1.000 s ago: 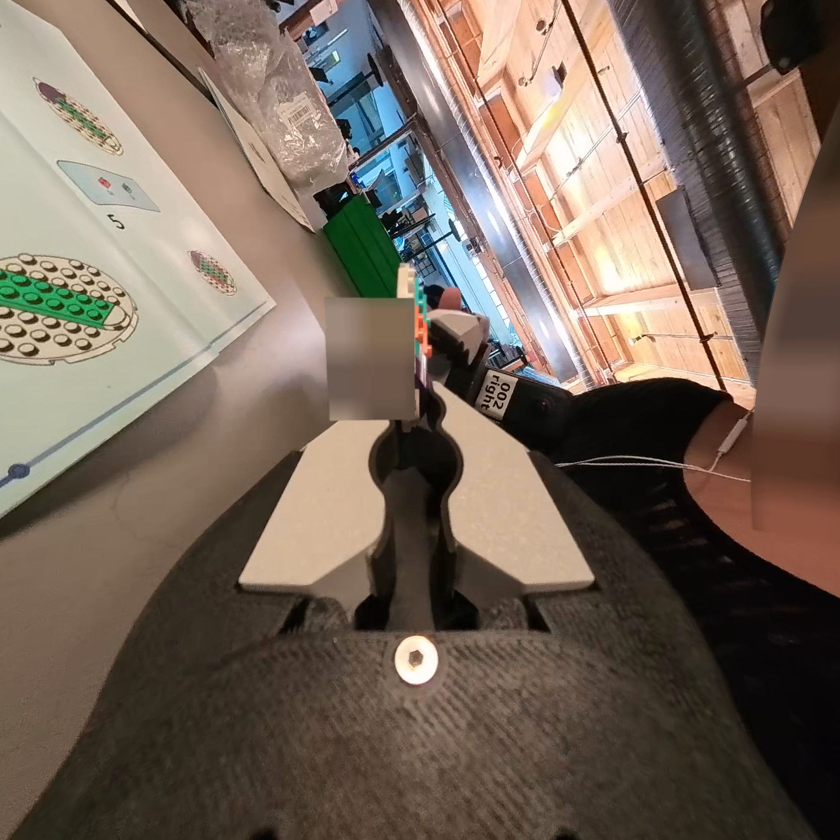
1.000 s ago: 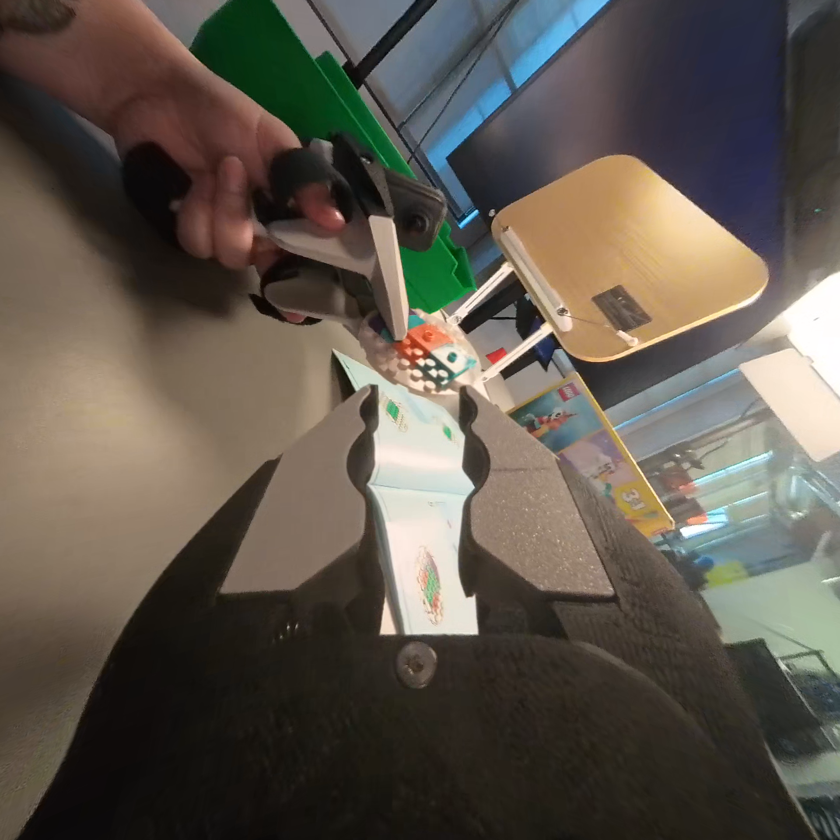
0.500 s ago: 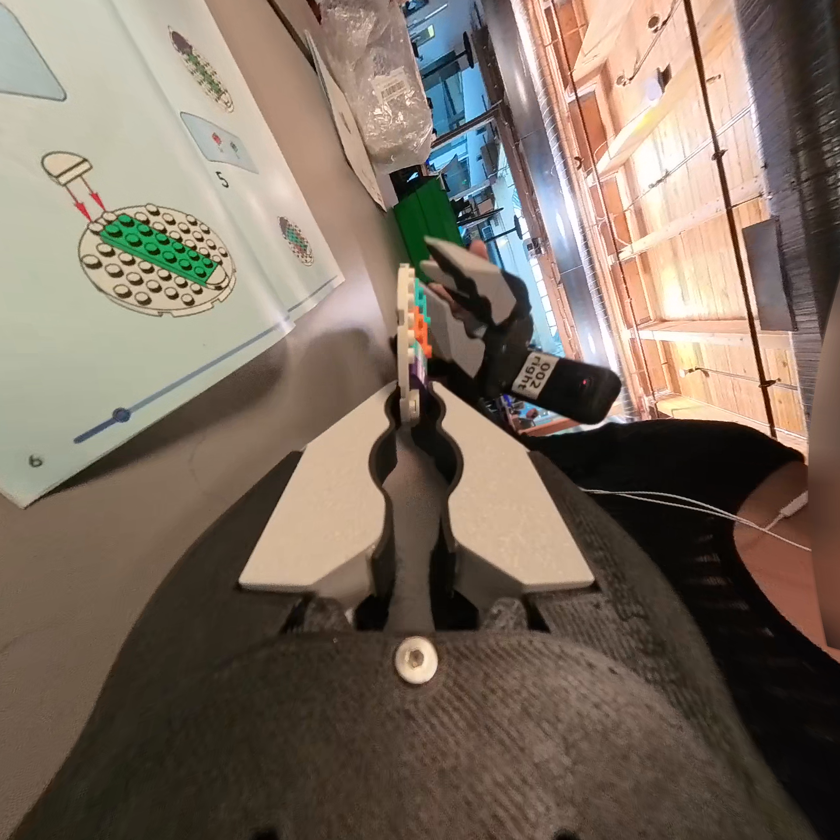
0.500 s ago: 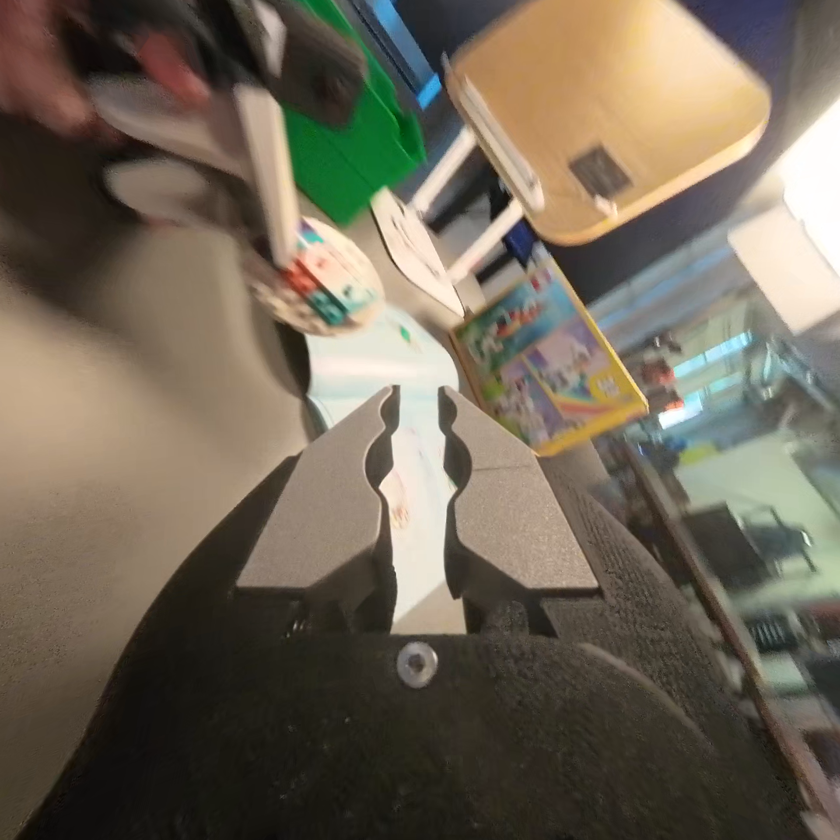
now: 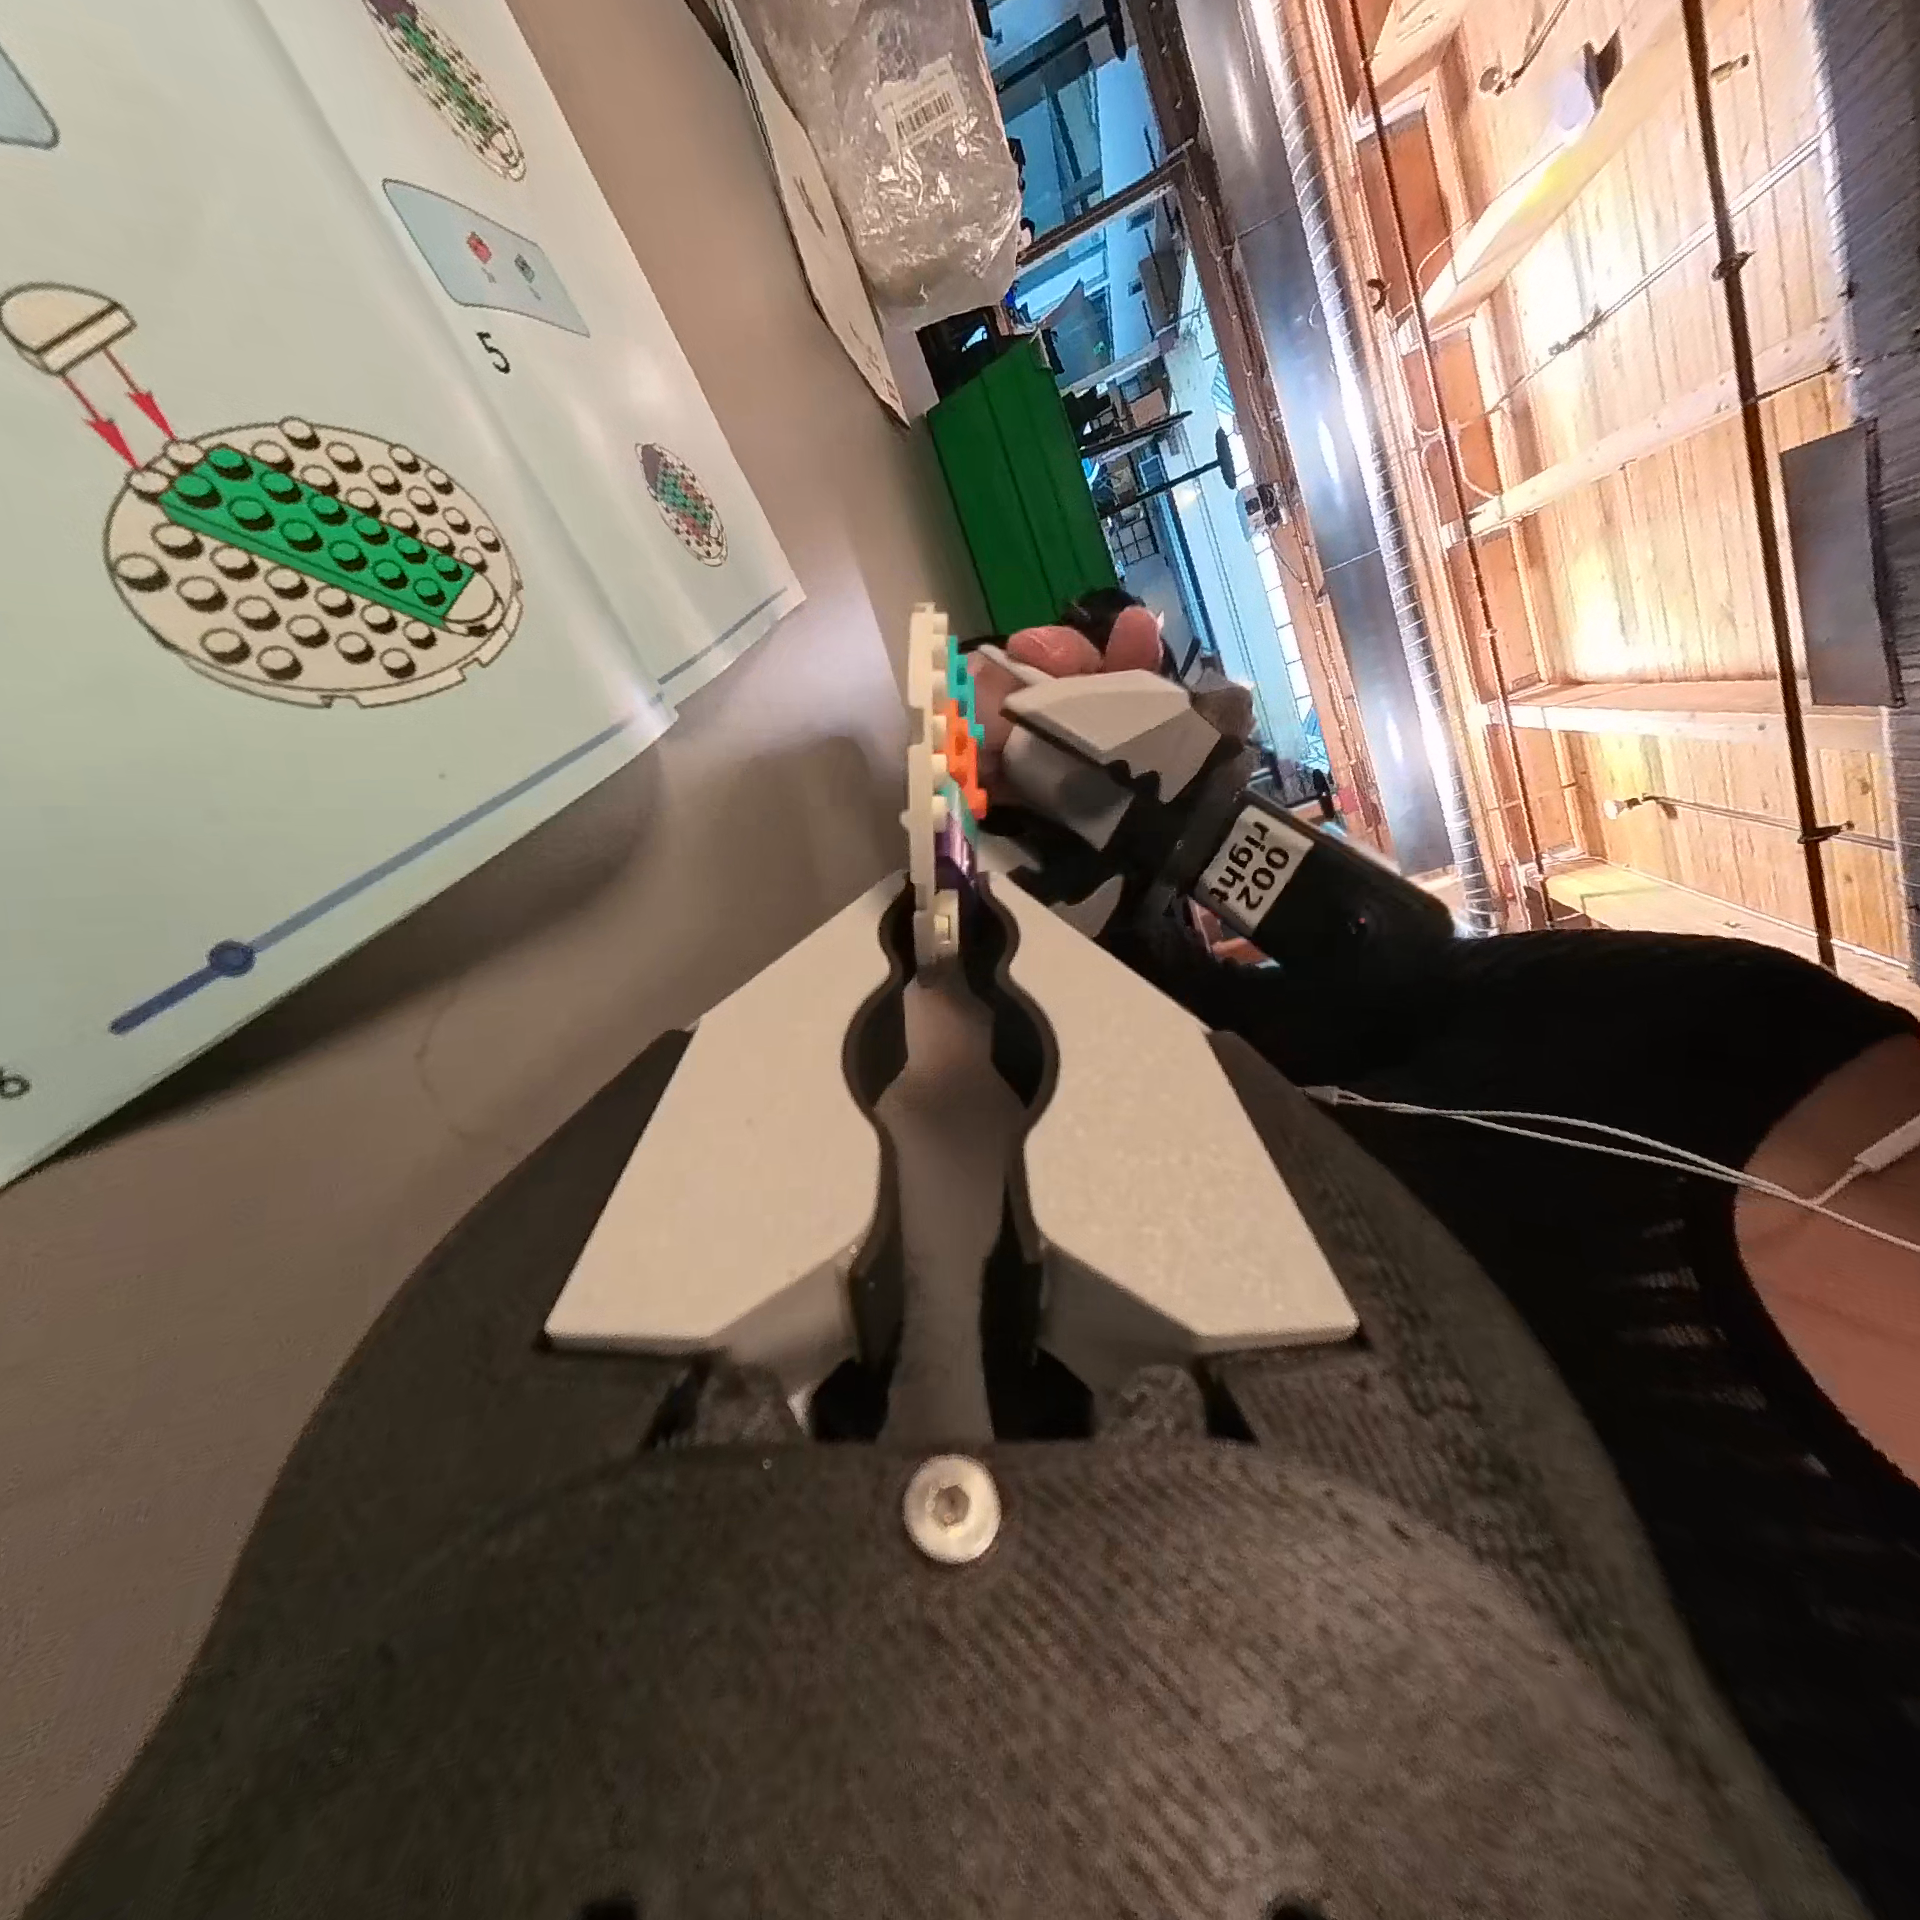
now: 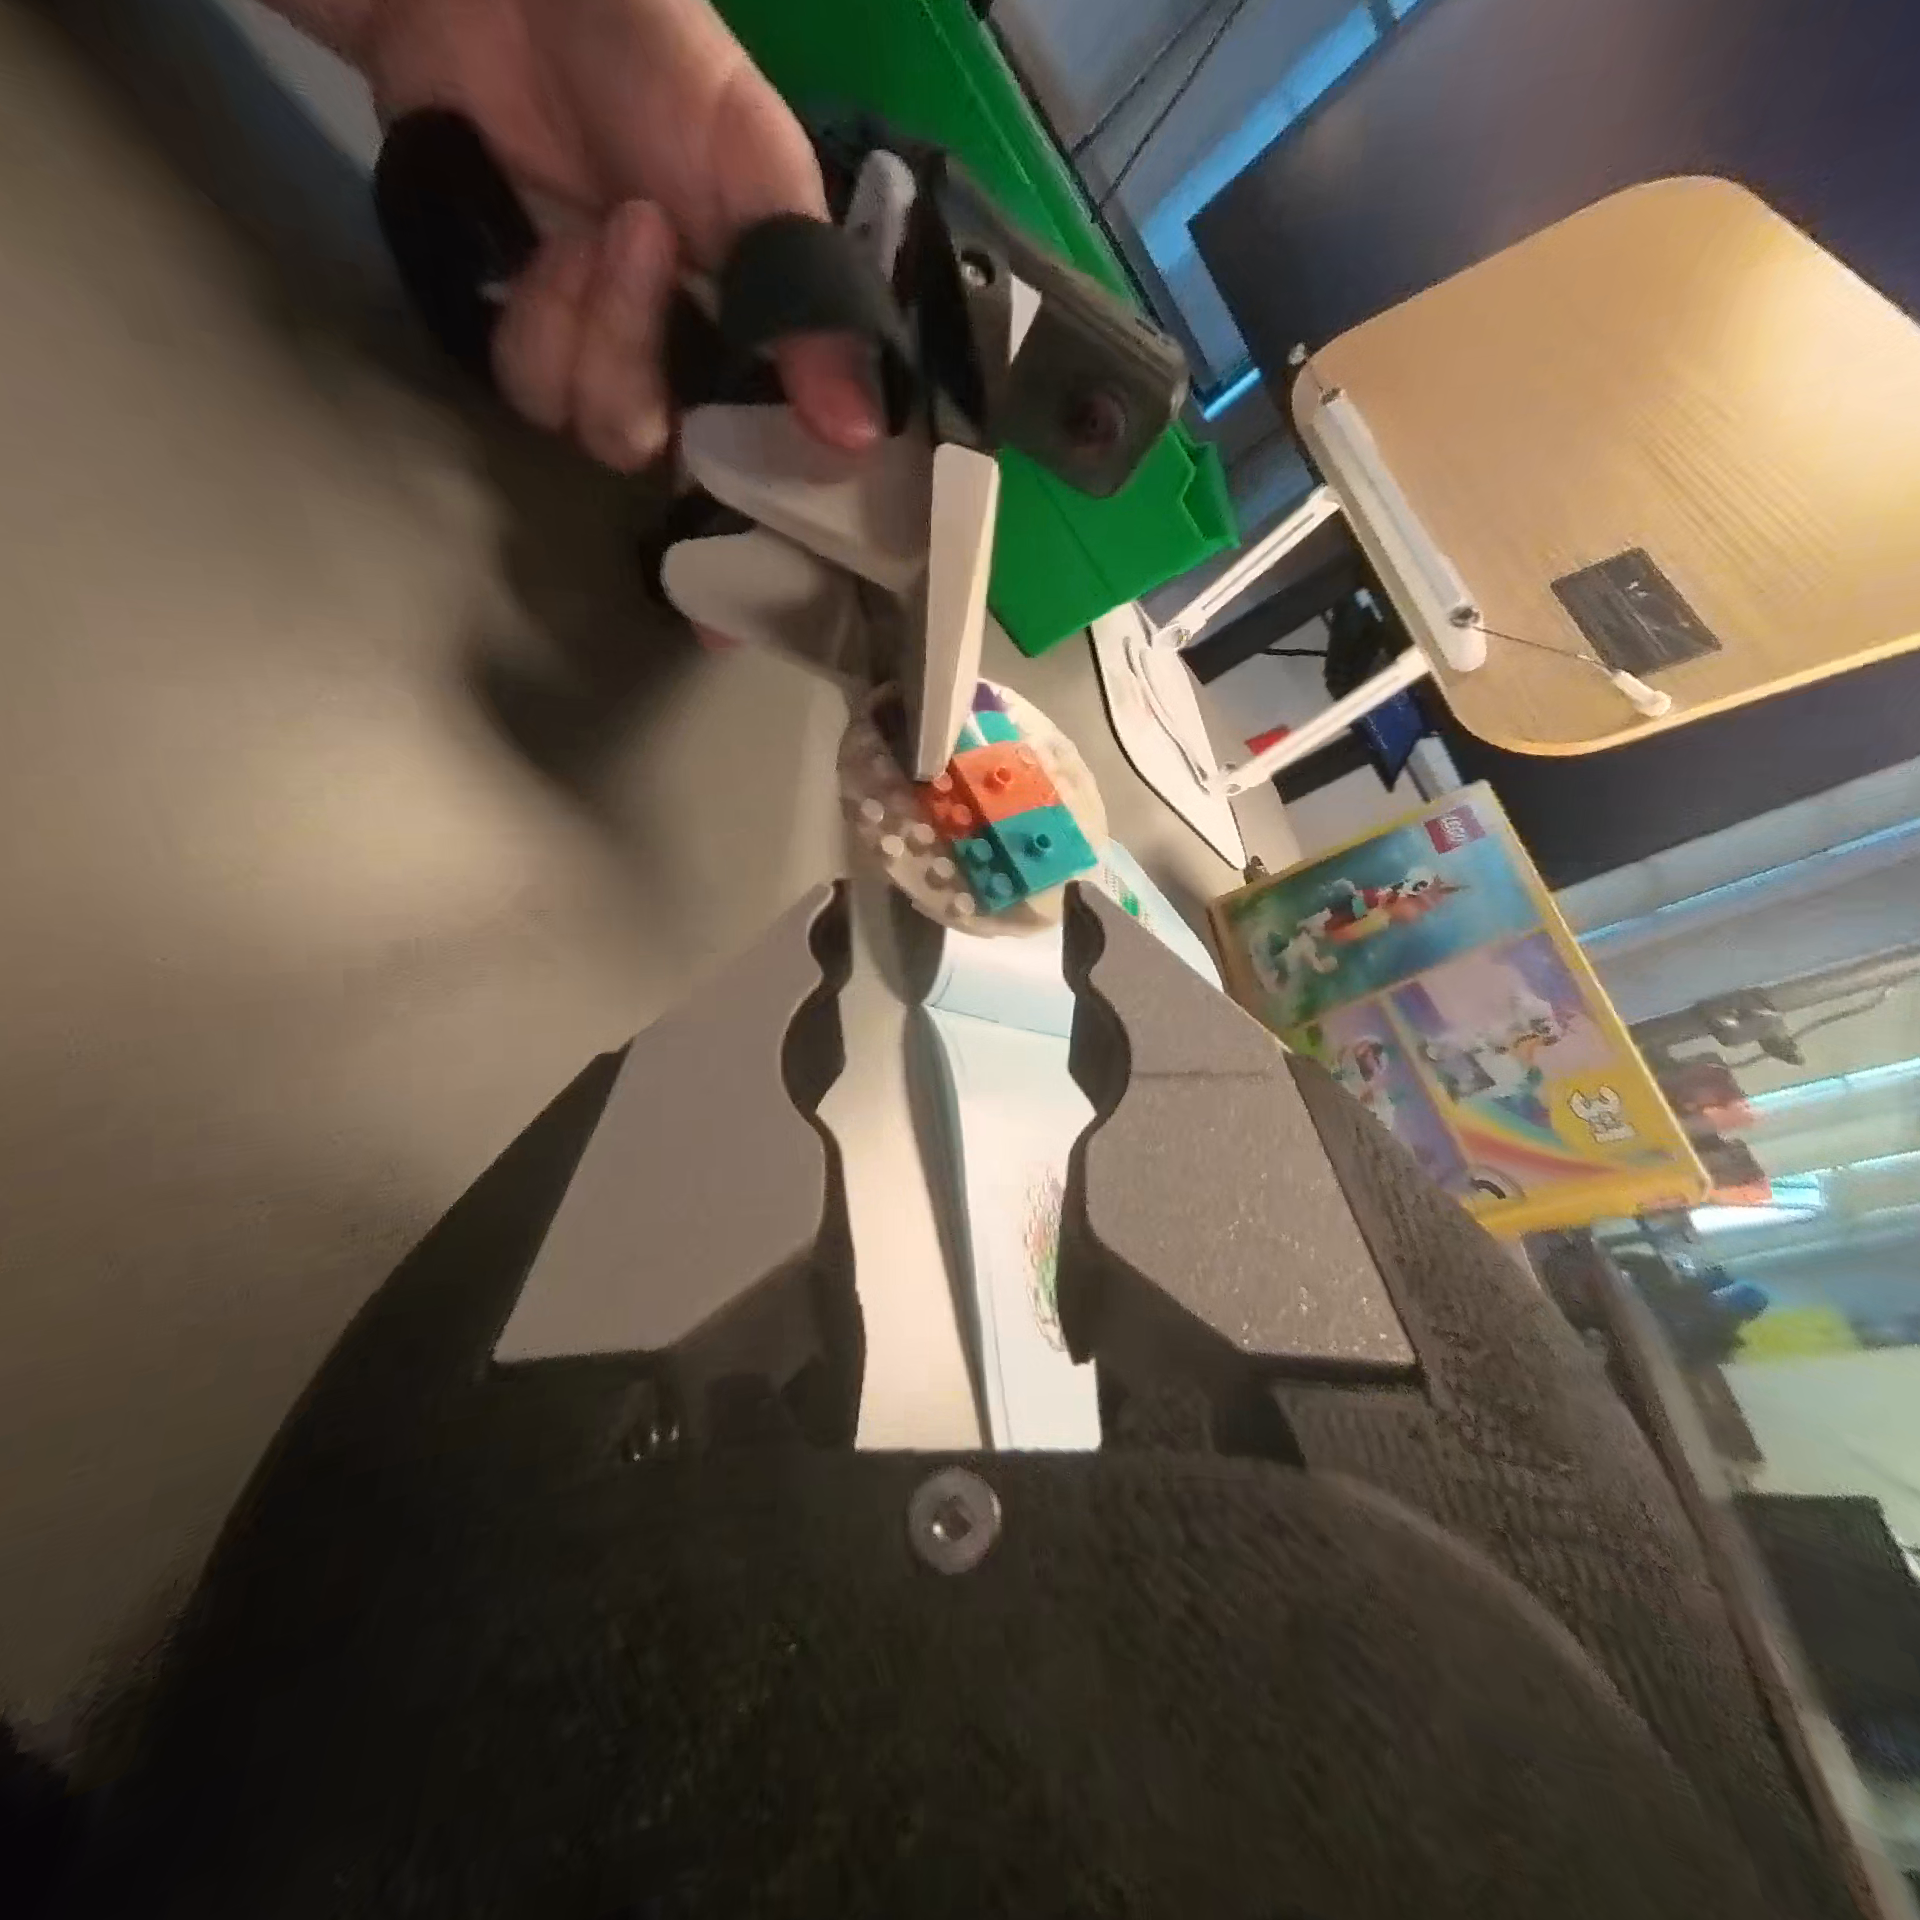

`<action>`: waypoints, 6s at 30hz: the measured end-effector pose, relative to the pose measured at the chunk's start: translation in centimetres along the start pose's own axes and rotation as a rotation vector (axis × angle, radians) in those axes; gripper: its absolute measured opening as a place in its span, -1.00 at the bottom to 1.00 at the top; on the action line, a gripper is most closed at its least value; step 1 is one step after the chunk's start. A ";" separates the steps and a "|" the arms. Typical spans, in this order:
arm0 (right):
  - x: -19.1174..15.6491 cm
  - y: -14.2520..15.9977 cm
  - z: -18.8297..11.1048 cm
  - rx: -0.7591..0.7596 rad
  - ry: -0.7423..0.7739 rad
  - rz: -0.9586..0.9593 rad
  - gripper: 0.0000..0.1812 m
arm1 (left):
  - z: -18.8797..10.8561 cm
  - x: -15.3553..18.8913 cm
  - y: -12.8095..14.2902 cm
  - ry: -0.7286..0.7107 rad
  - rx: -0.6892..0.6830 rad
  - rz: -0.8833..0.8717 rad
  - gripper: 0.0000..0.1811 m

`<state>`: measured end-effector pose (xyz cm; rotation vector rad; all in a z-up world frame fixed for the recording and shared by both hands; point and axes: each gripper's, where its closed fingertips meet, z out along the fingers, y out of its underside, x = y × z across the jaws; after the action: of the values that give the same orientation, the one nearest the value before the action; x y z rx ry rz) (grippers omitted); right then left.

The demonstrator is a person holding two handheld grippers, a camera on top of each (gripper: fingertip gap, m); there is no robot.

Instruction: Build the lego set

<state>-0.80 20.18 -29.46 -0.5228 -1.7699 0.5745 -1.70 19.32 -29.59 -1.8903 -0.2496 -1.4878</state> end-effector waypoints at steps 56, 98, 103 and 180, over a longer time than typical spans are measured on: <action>2.5 -0.2 0.5 -0.173 0.275 -0.479 -0.88 | 0.0 2.6 0.3 0.180 0.002 -0.010 -0.90; 3.1 3.2 -1.0 -0.128 0.161 -0.179 -0.67 | -0.1 2.3 0.1 0.170 0.015 -0.022 -0.91; 3.1 3.1 -1.0 -0.123 0.165 -0.176 -0.65 | -0.1 2.3 0.1 0.167 0.014 -0.021 -0.91; -0.2 -0.4 -1.6 0.127 -0.234 0.368 -0.42 | 0.3 1.6 0.7 0.103 -0.018 0.008 -0.91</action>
<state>0.81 19.93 -28.96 -0.7221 -1.8515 1.0329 -0.57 18.57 -28.45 -1.8200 -0.1816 -1.5816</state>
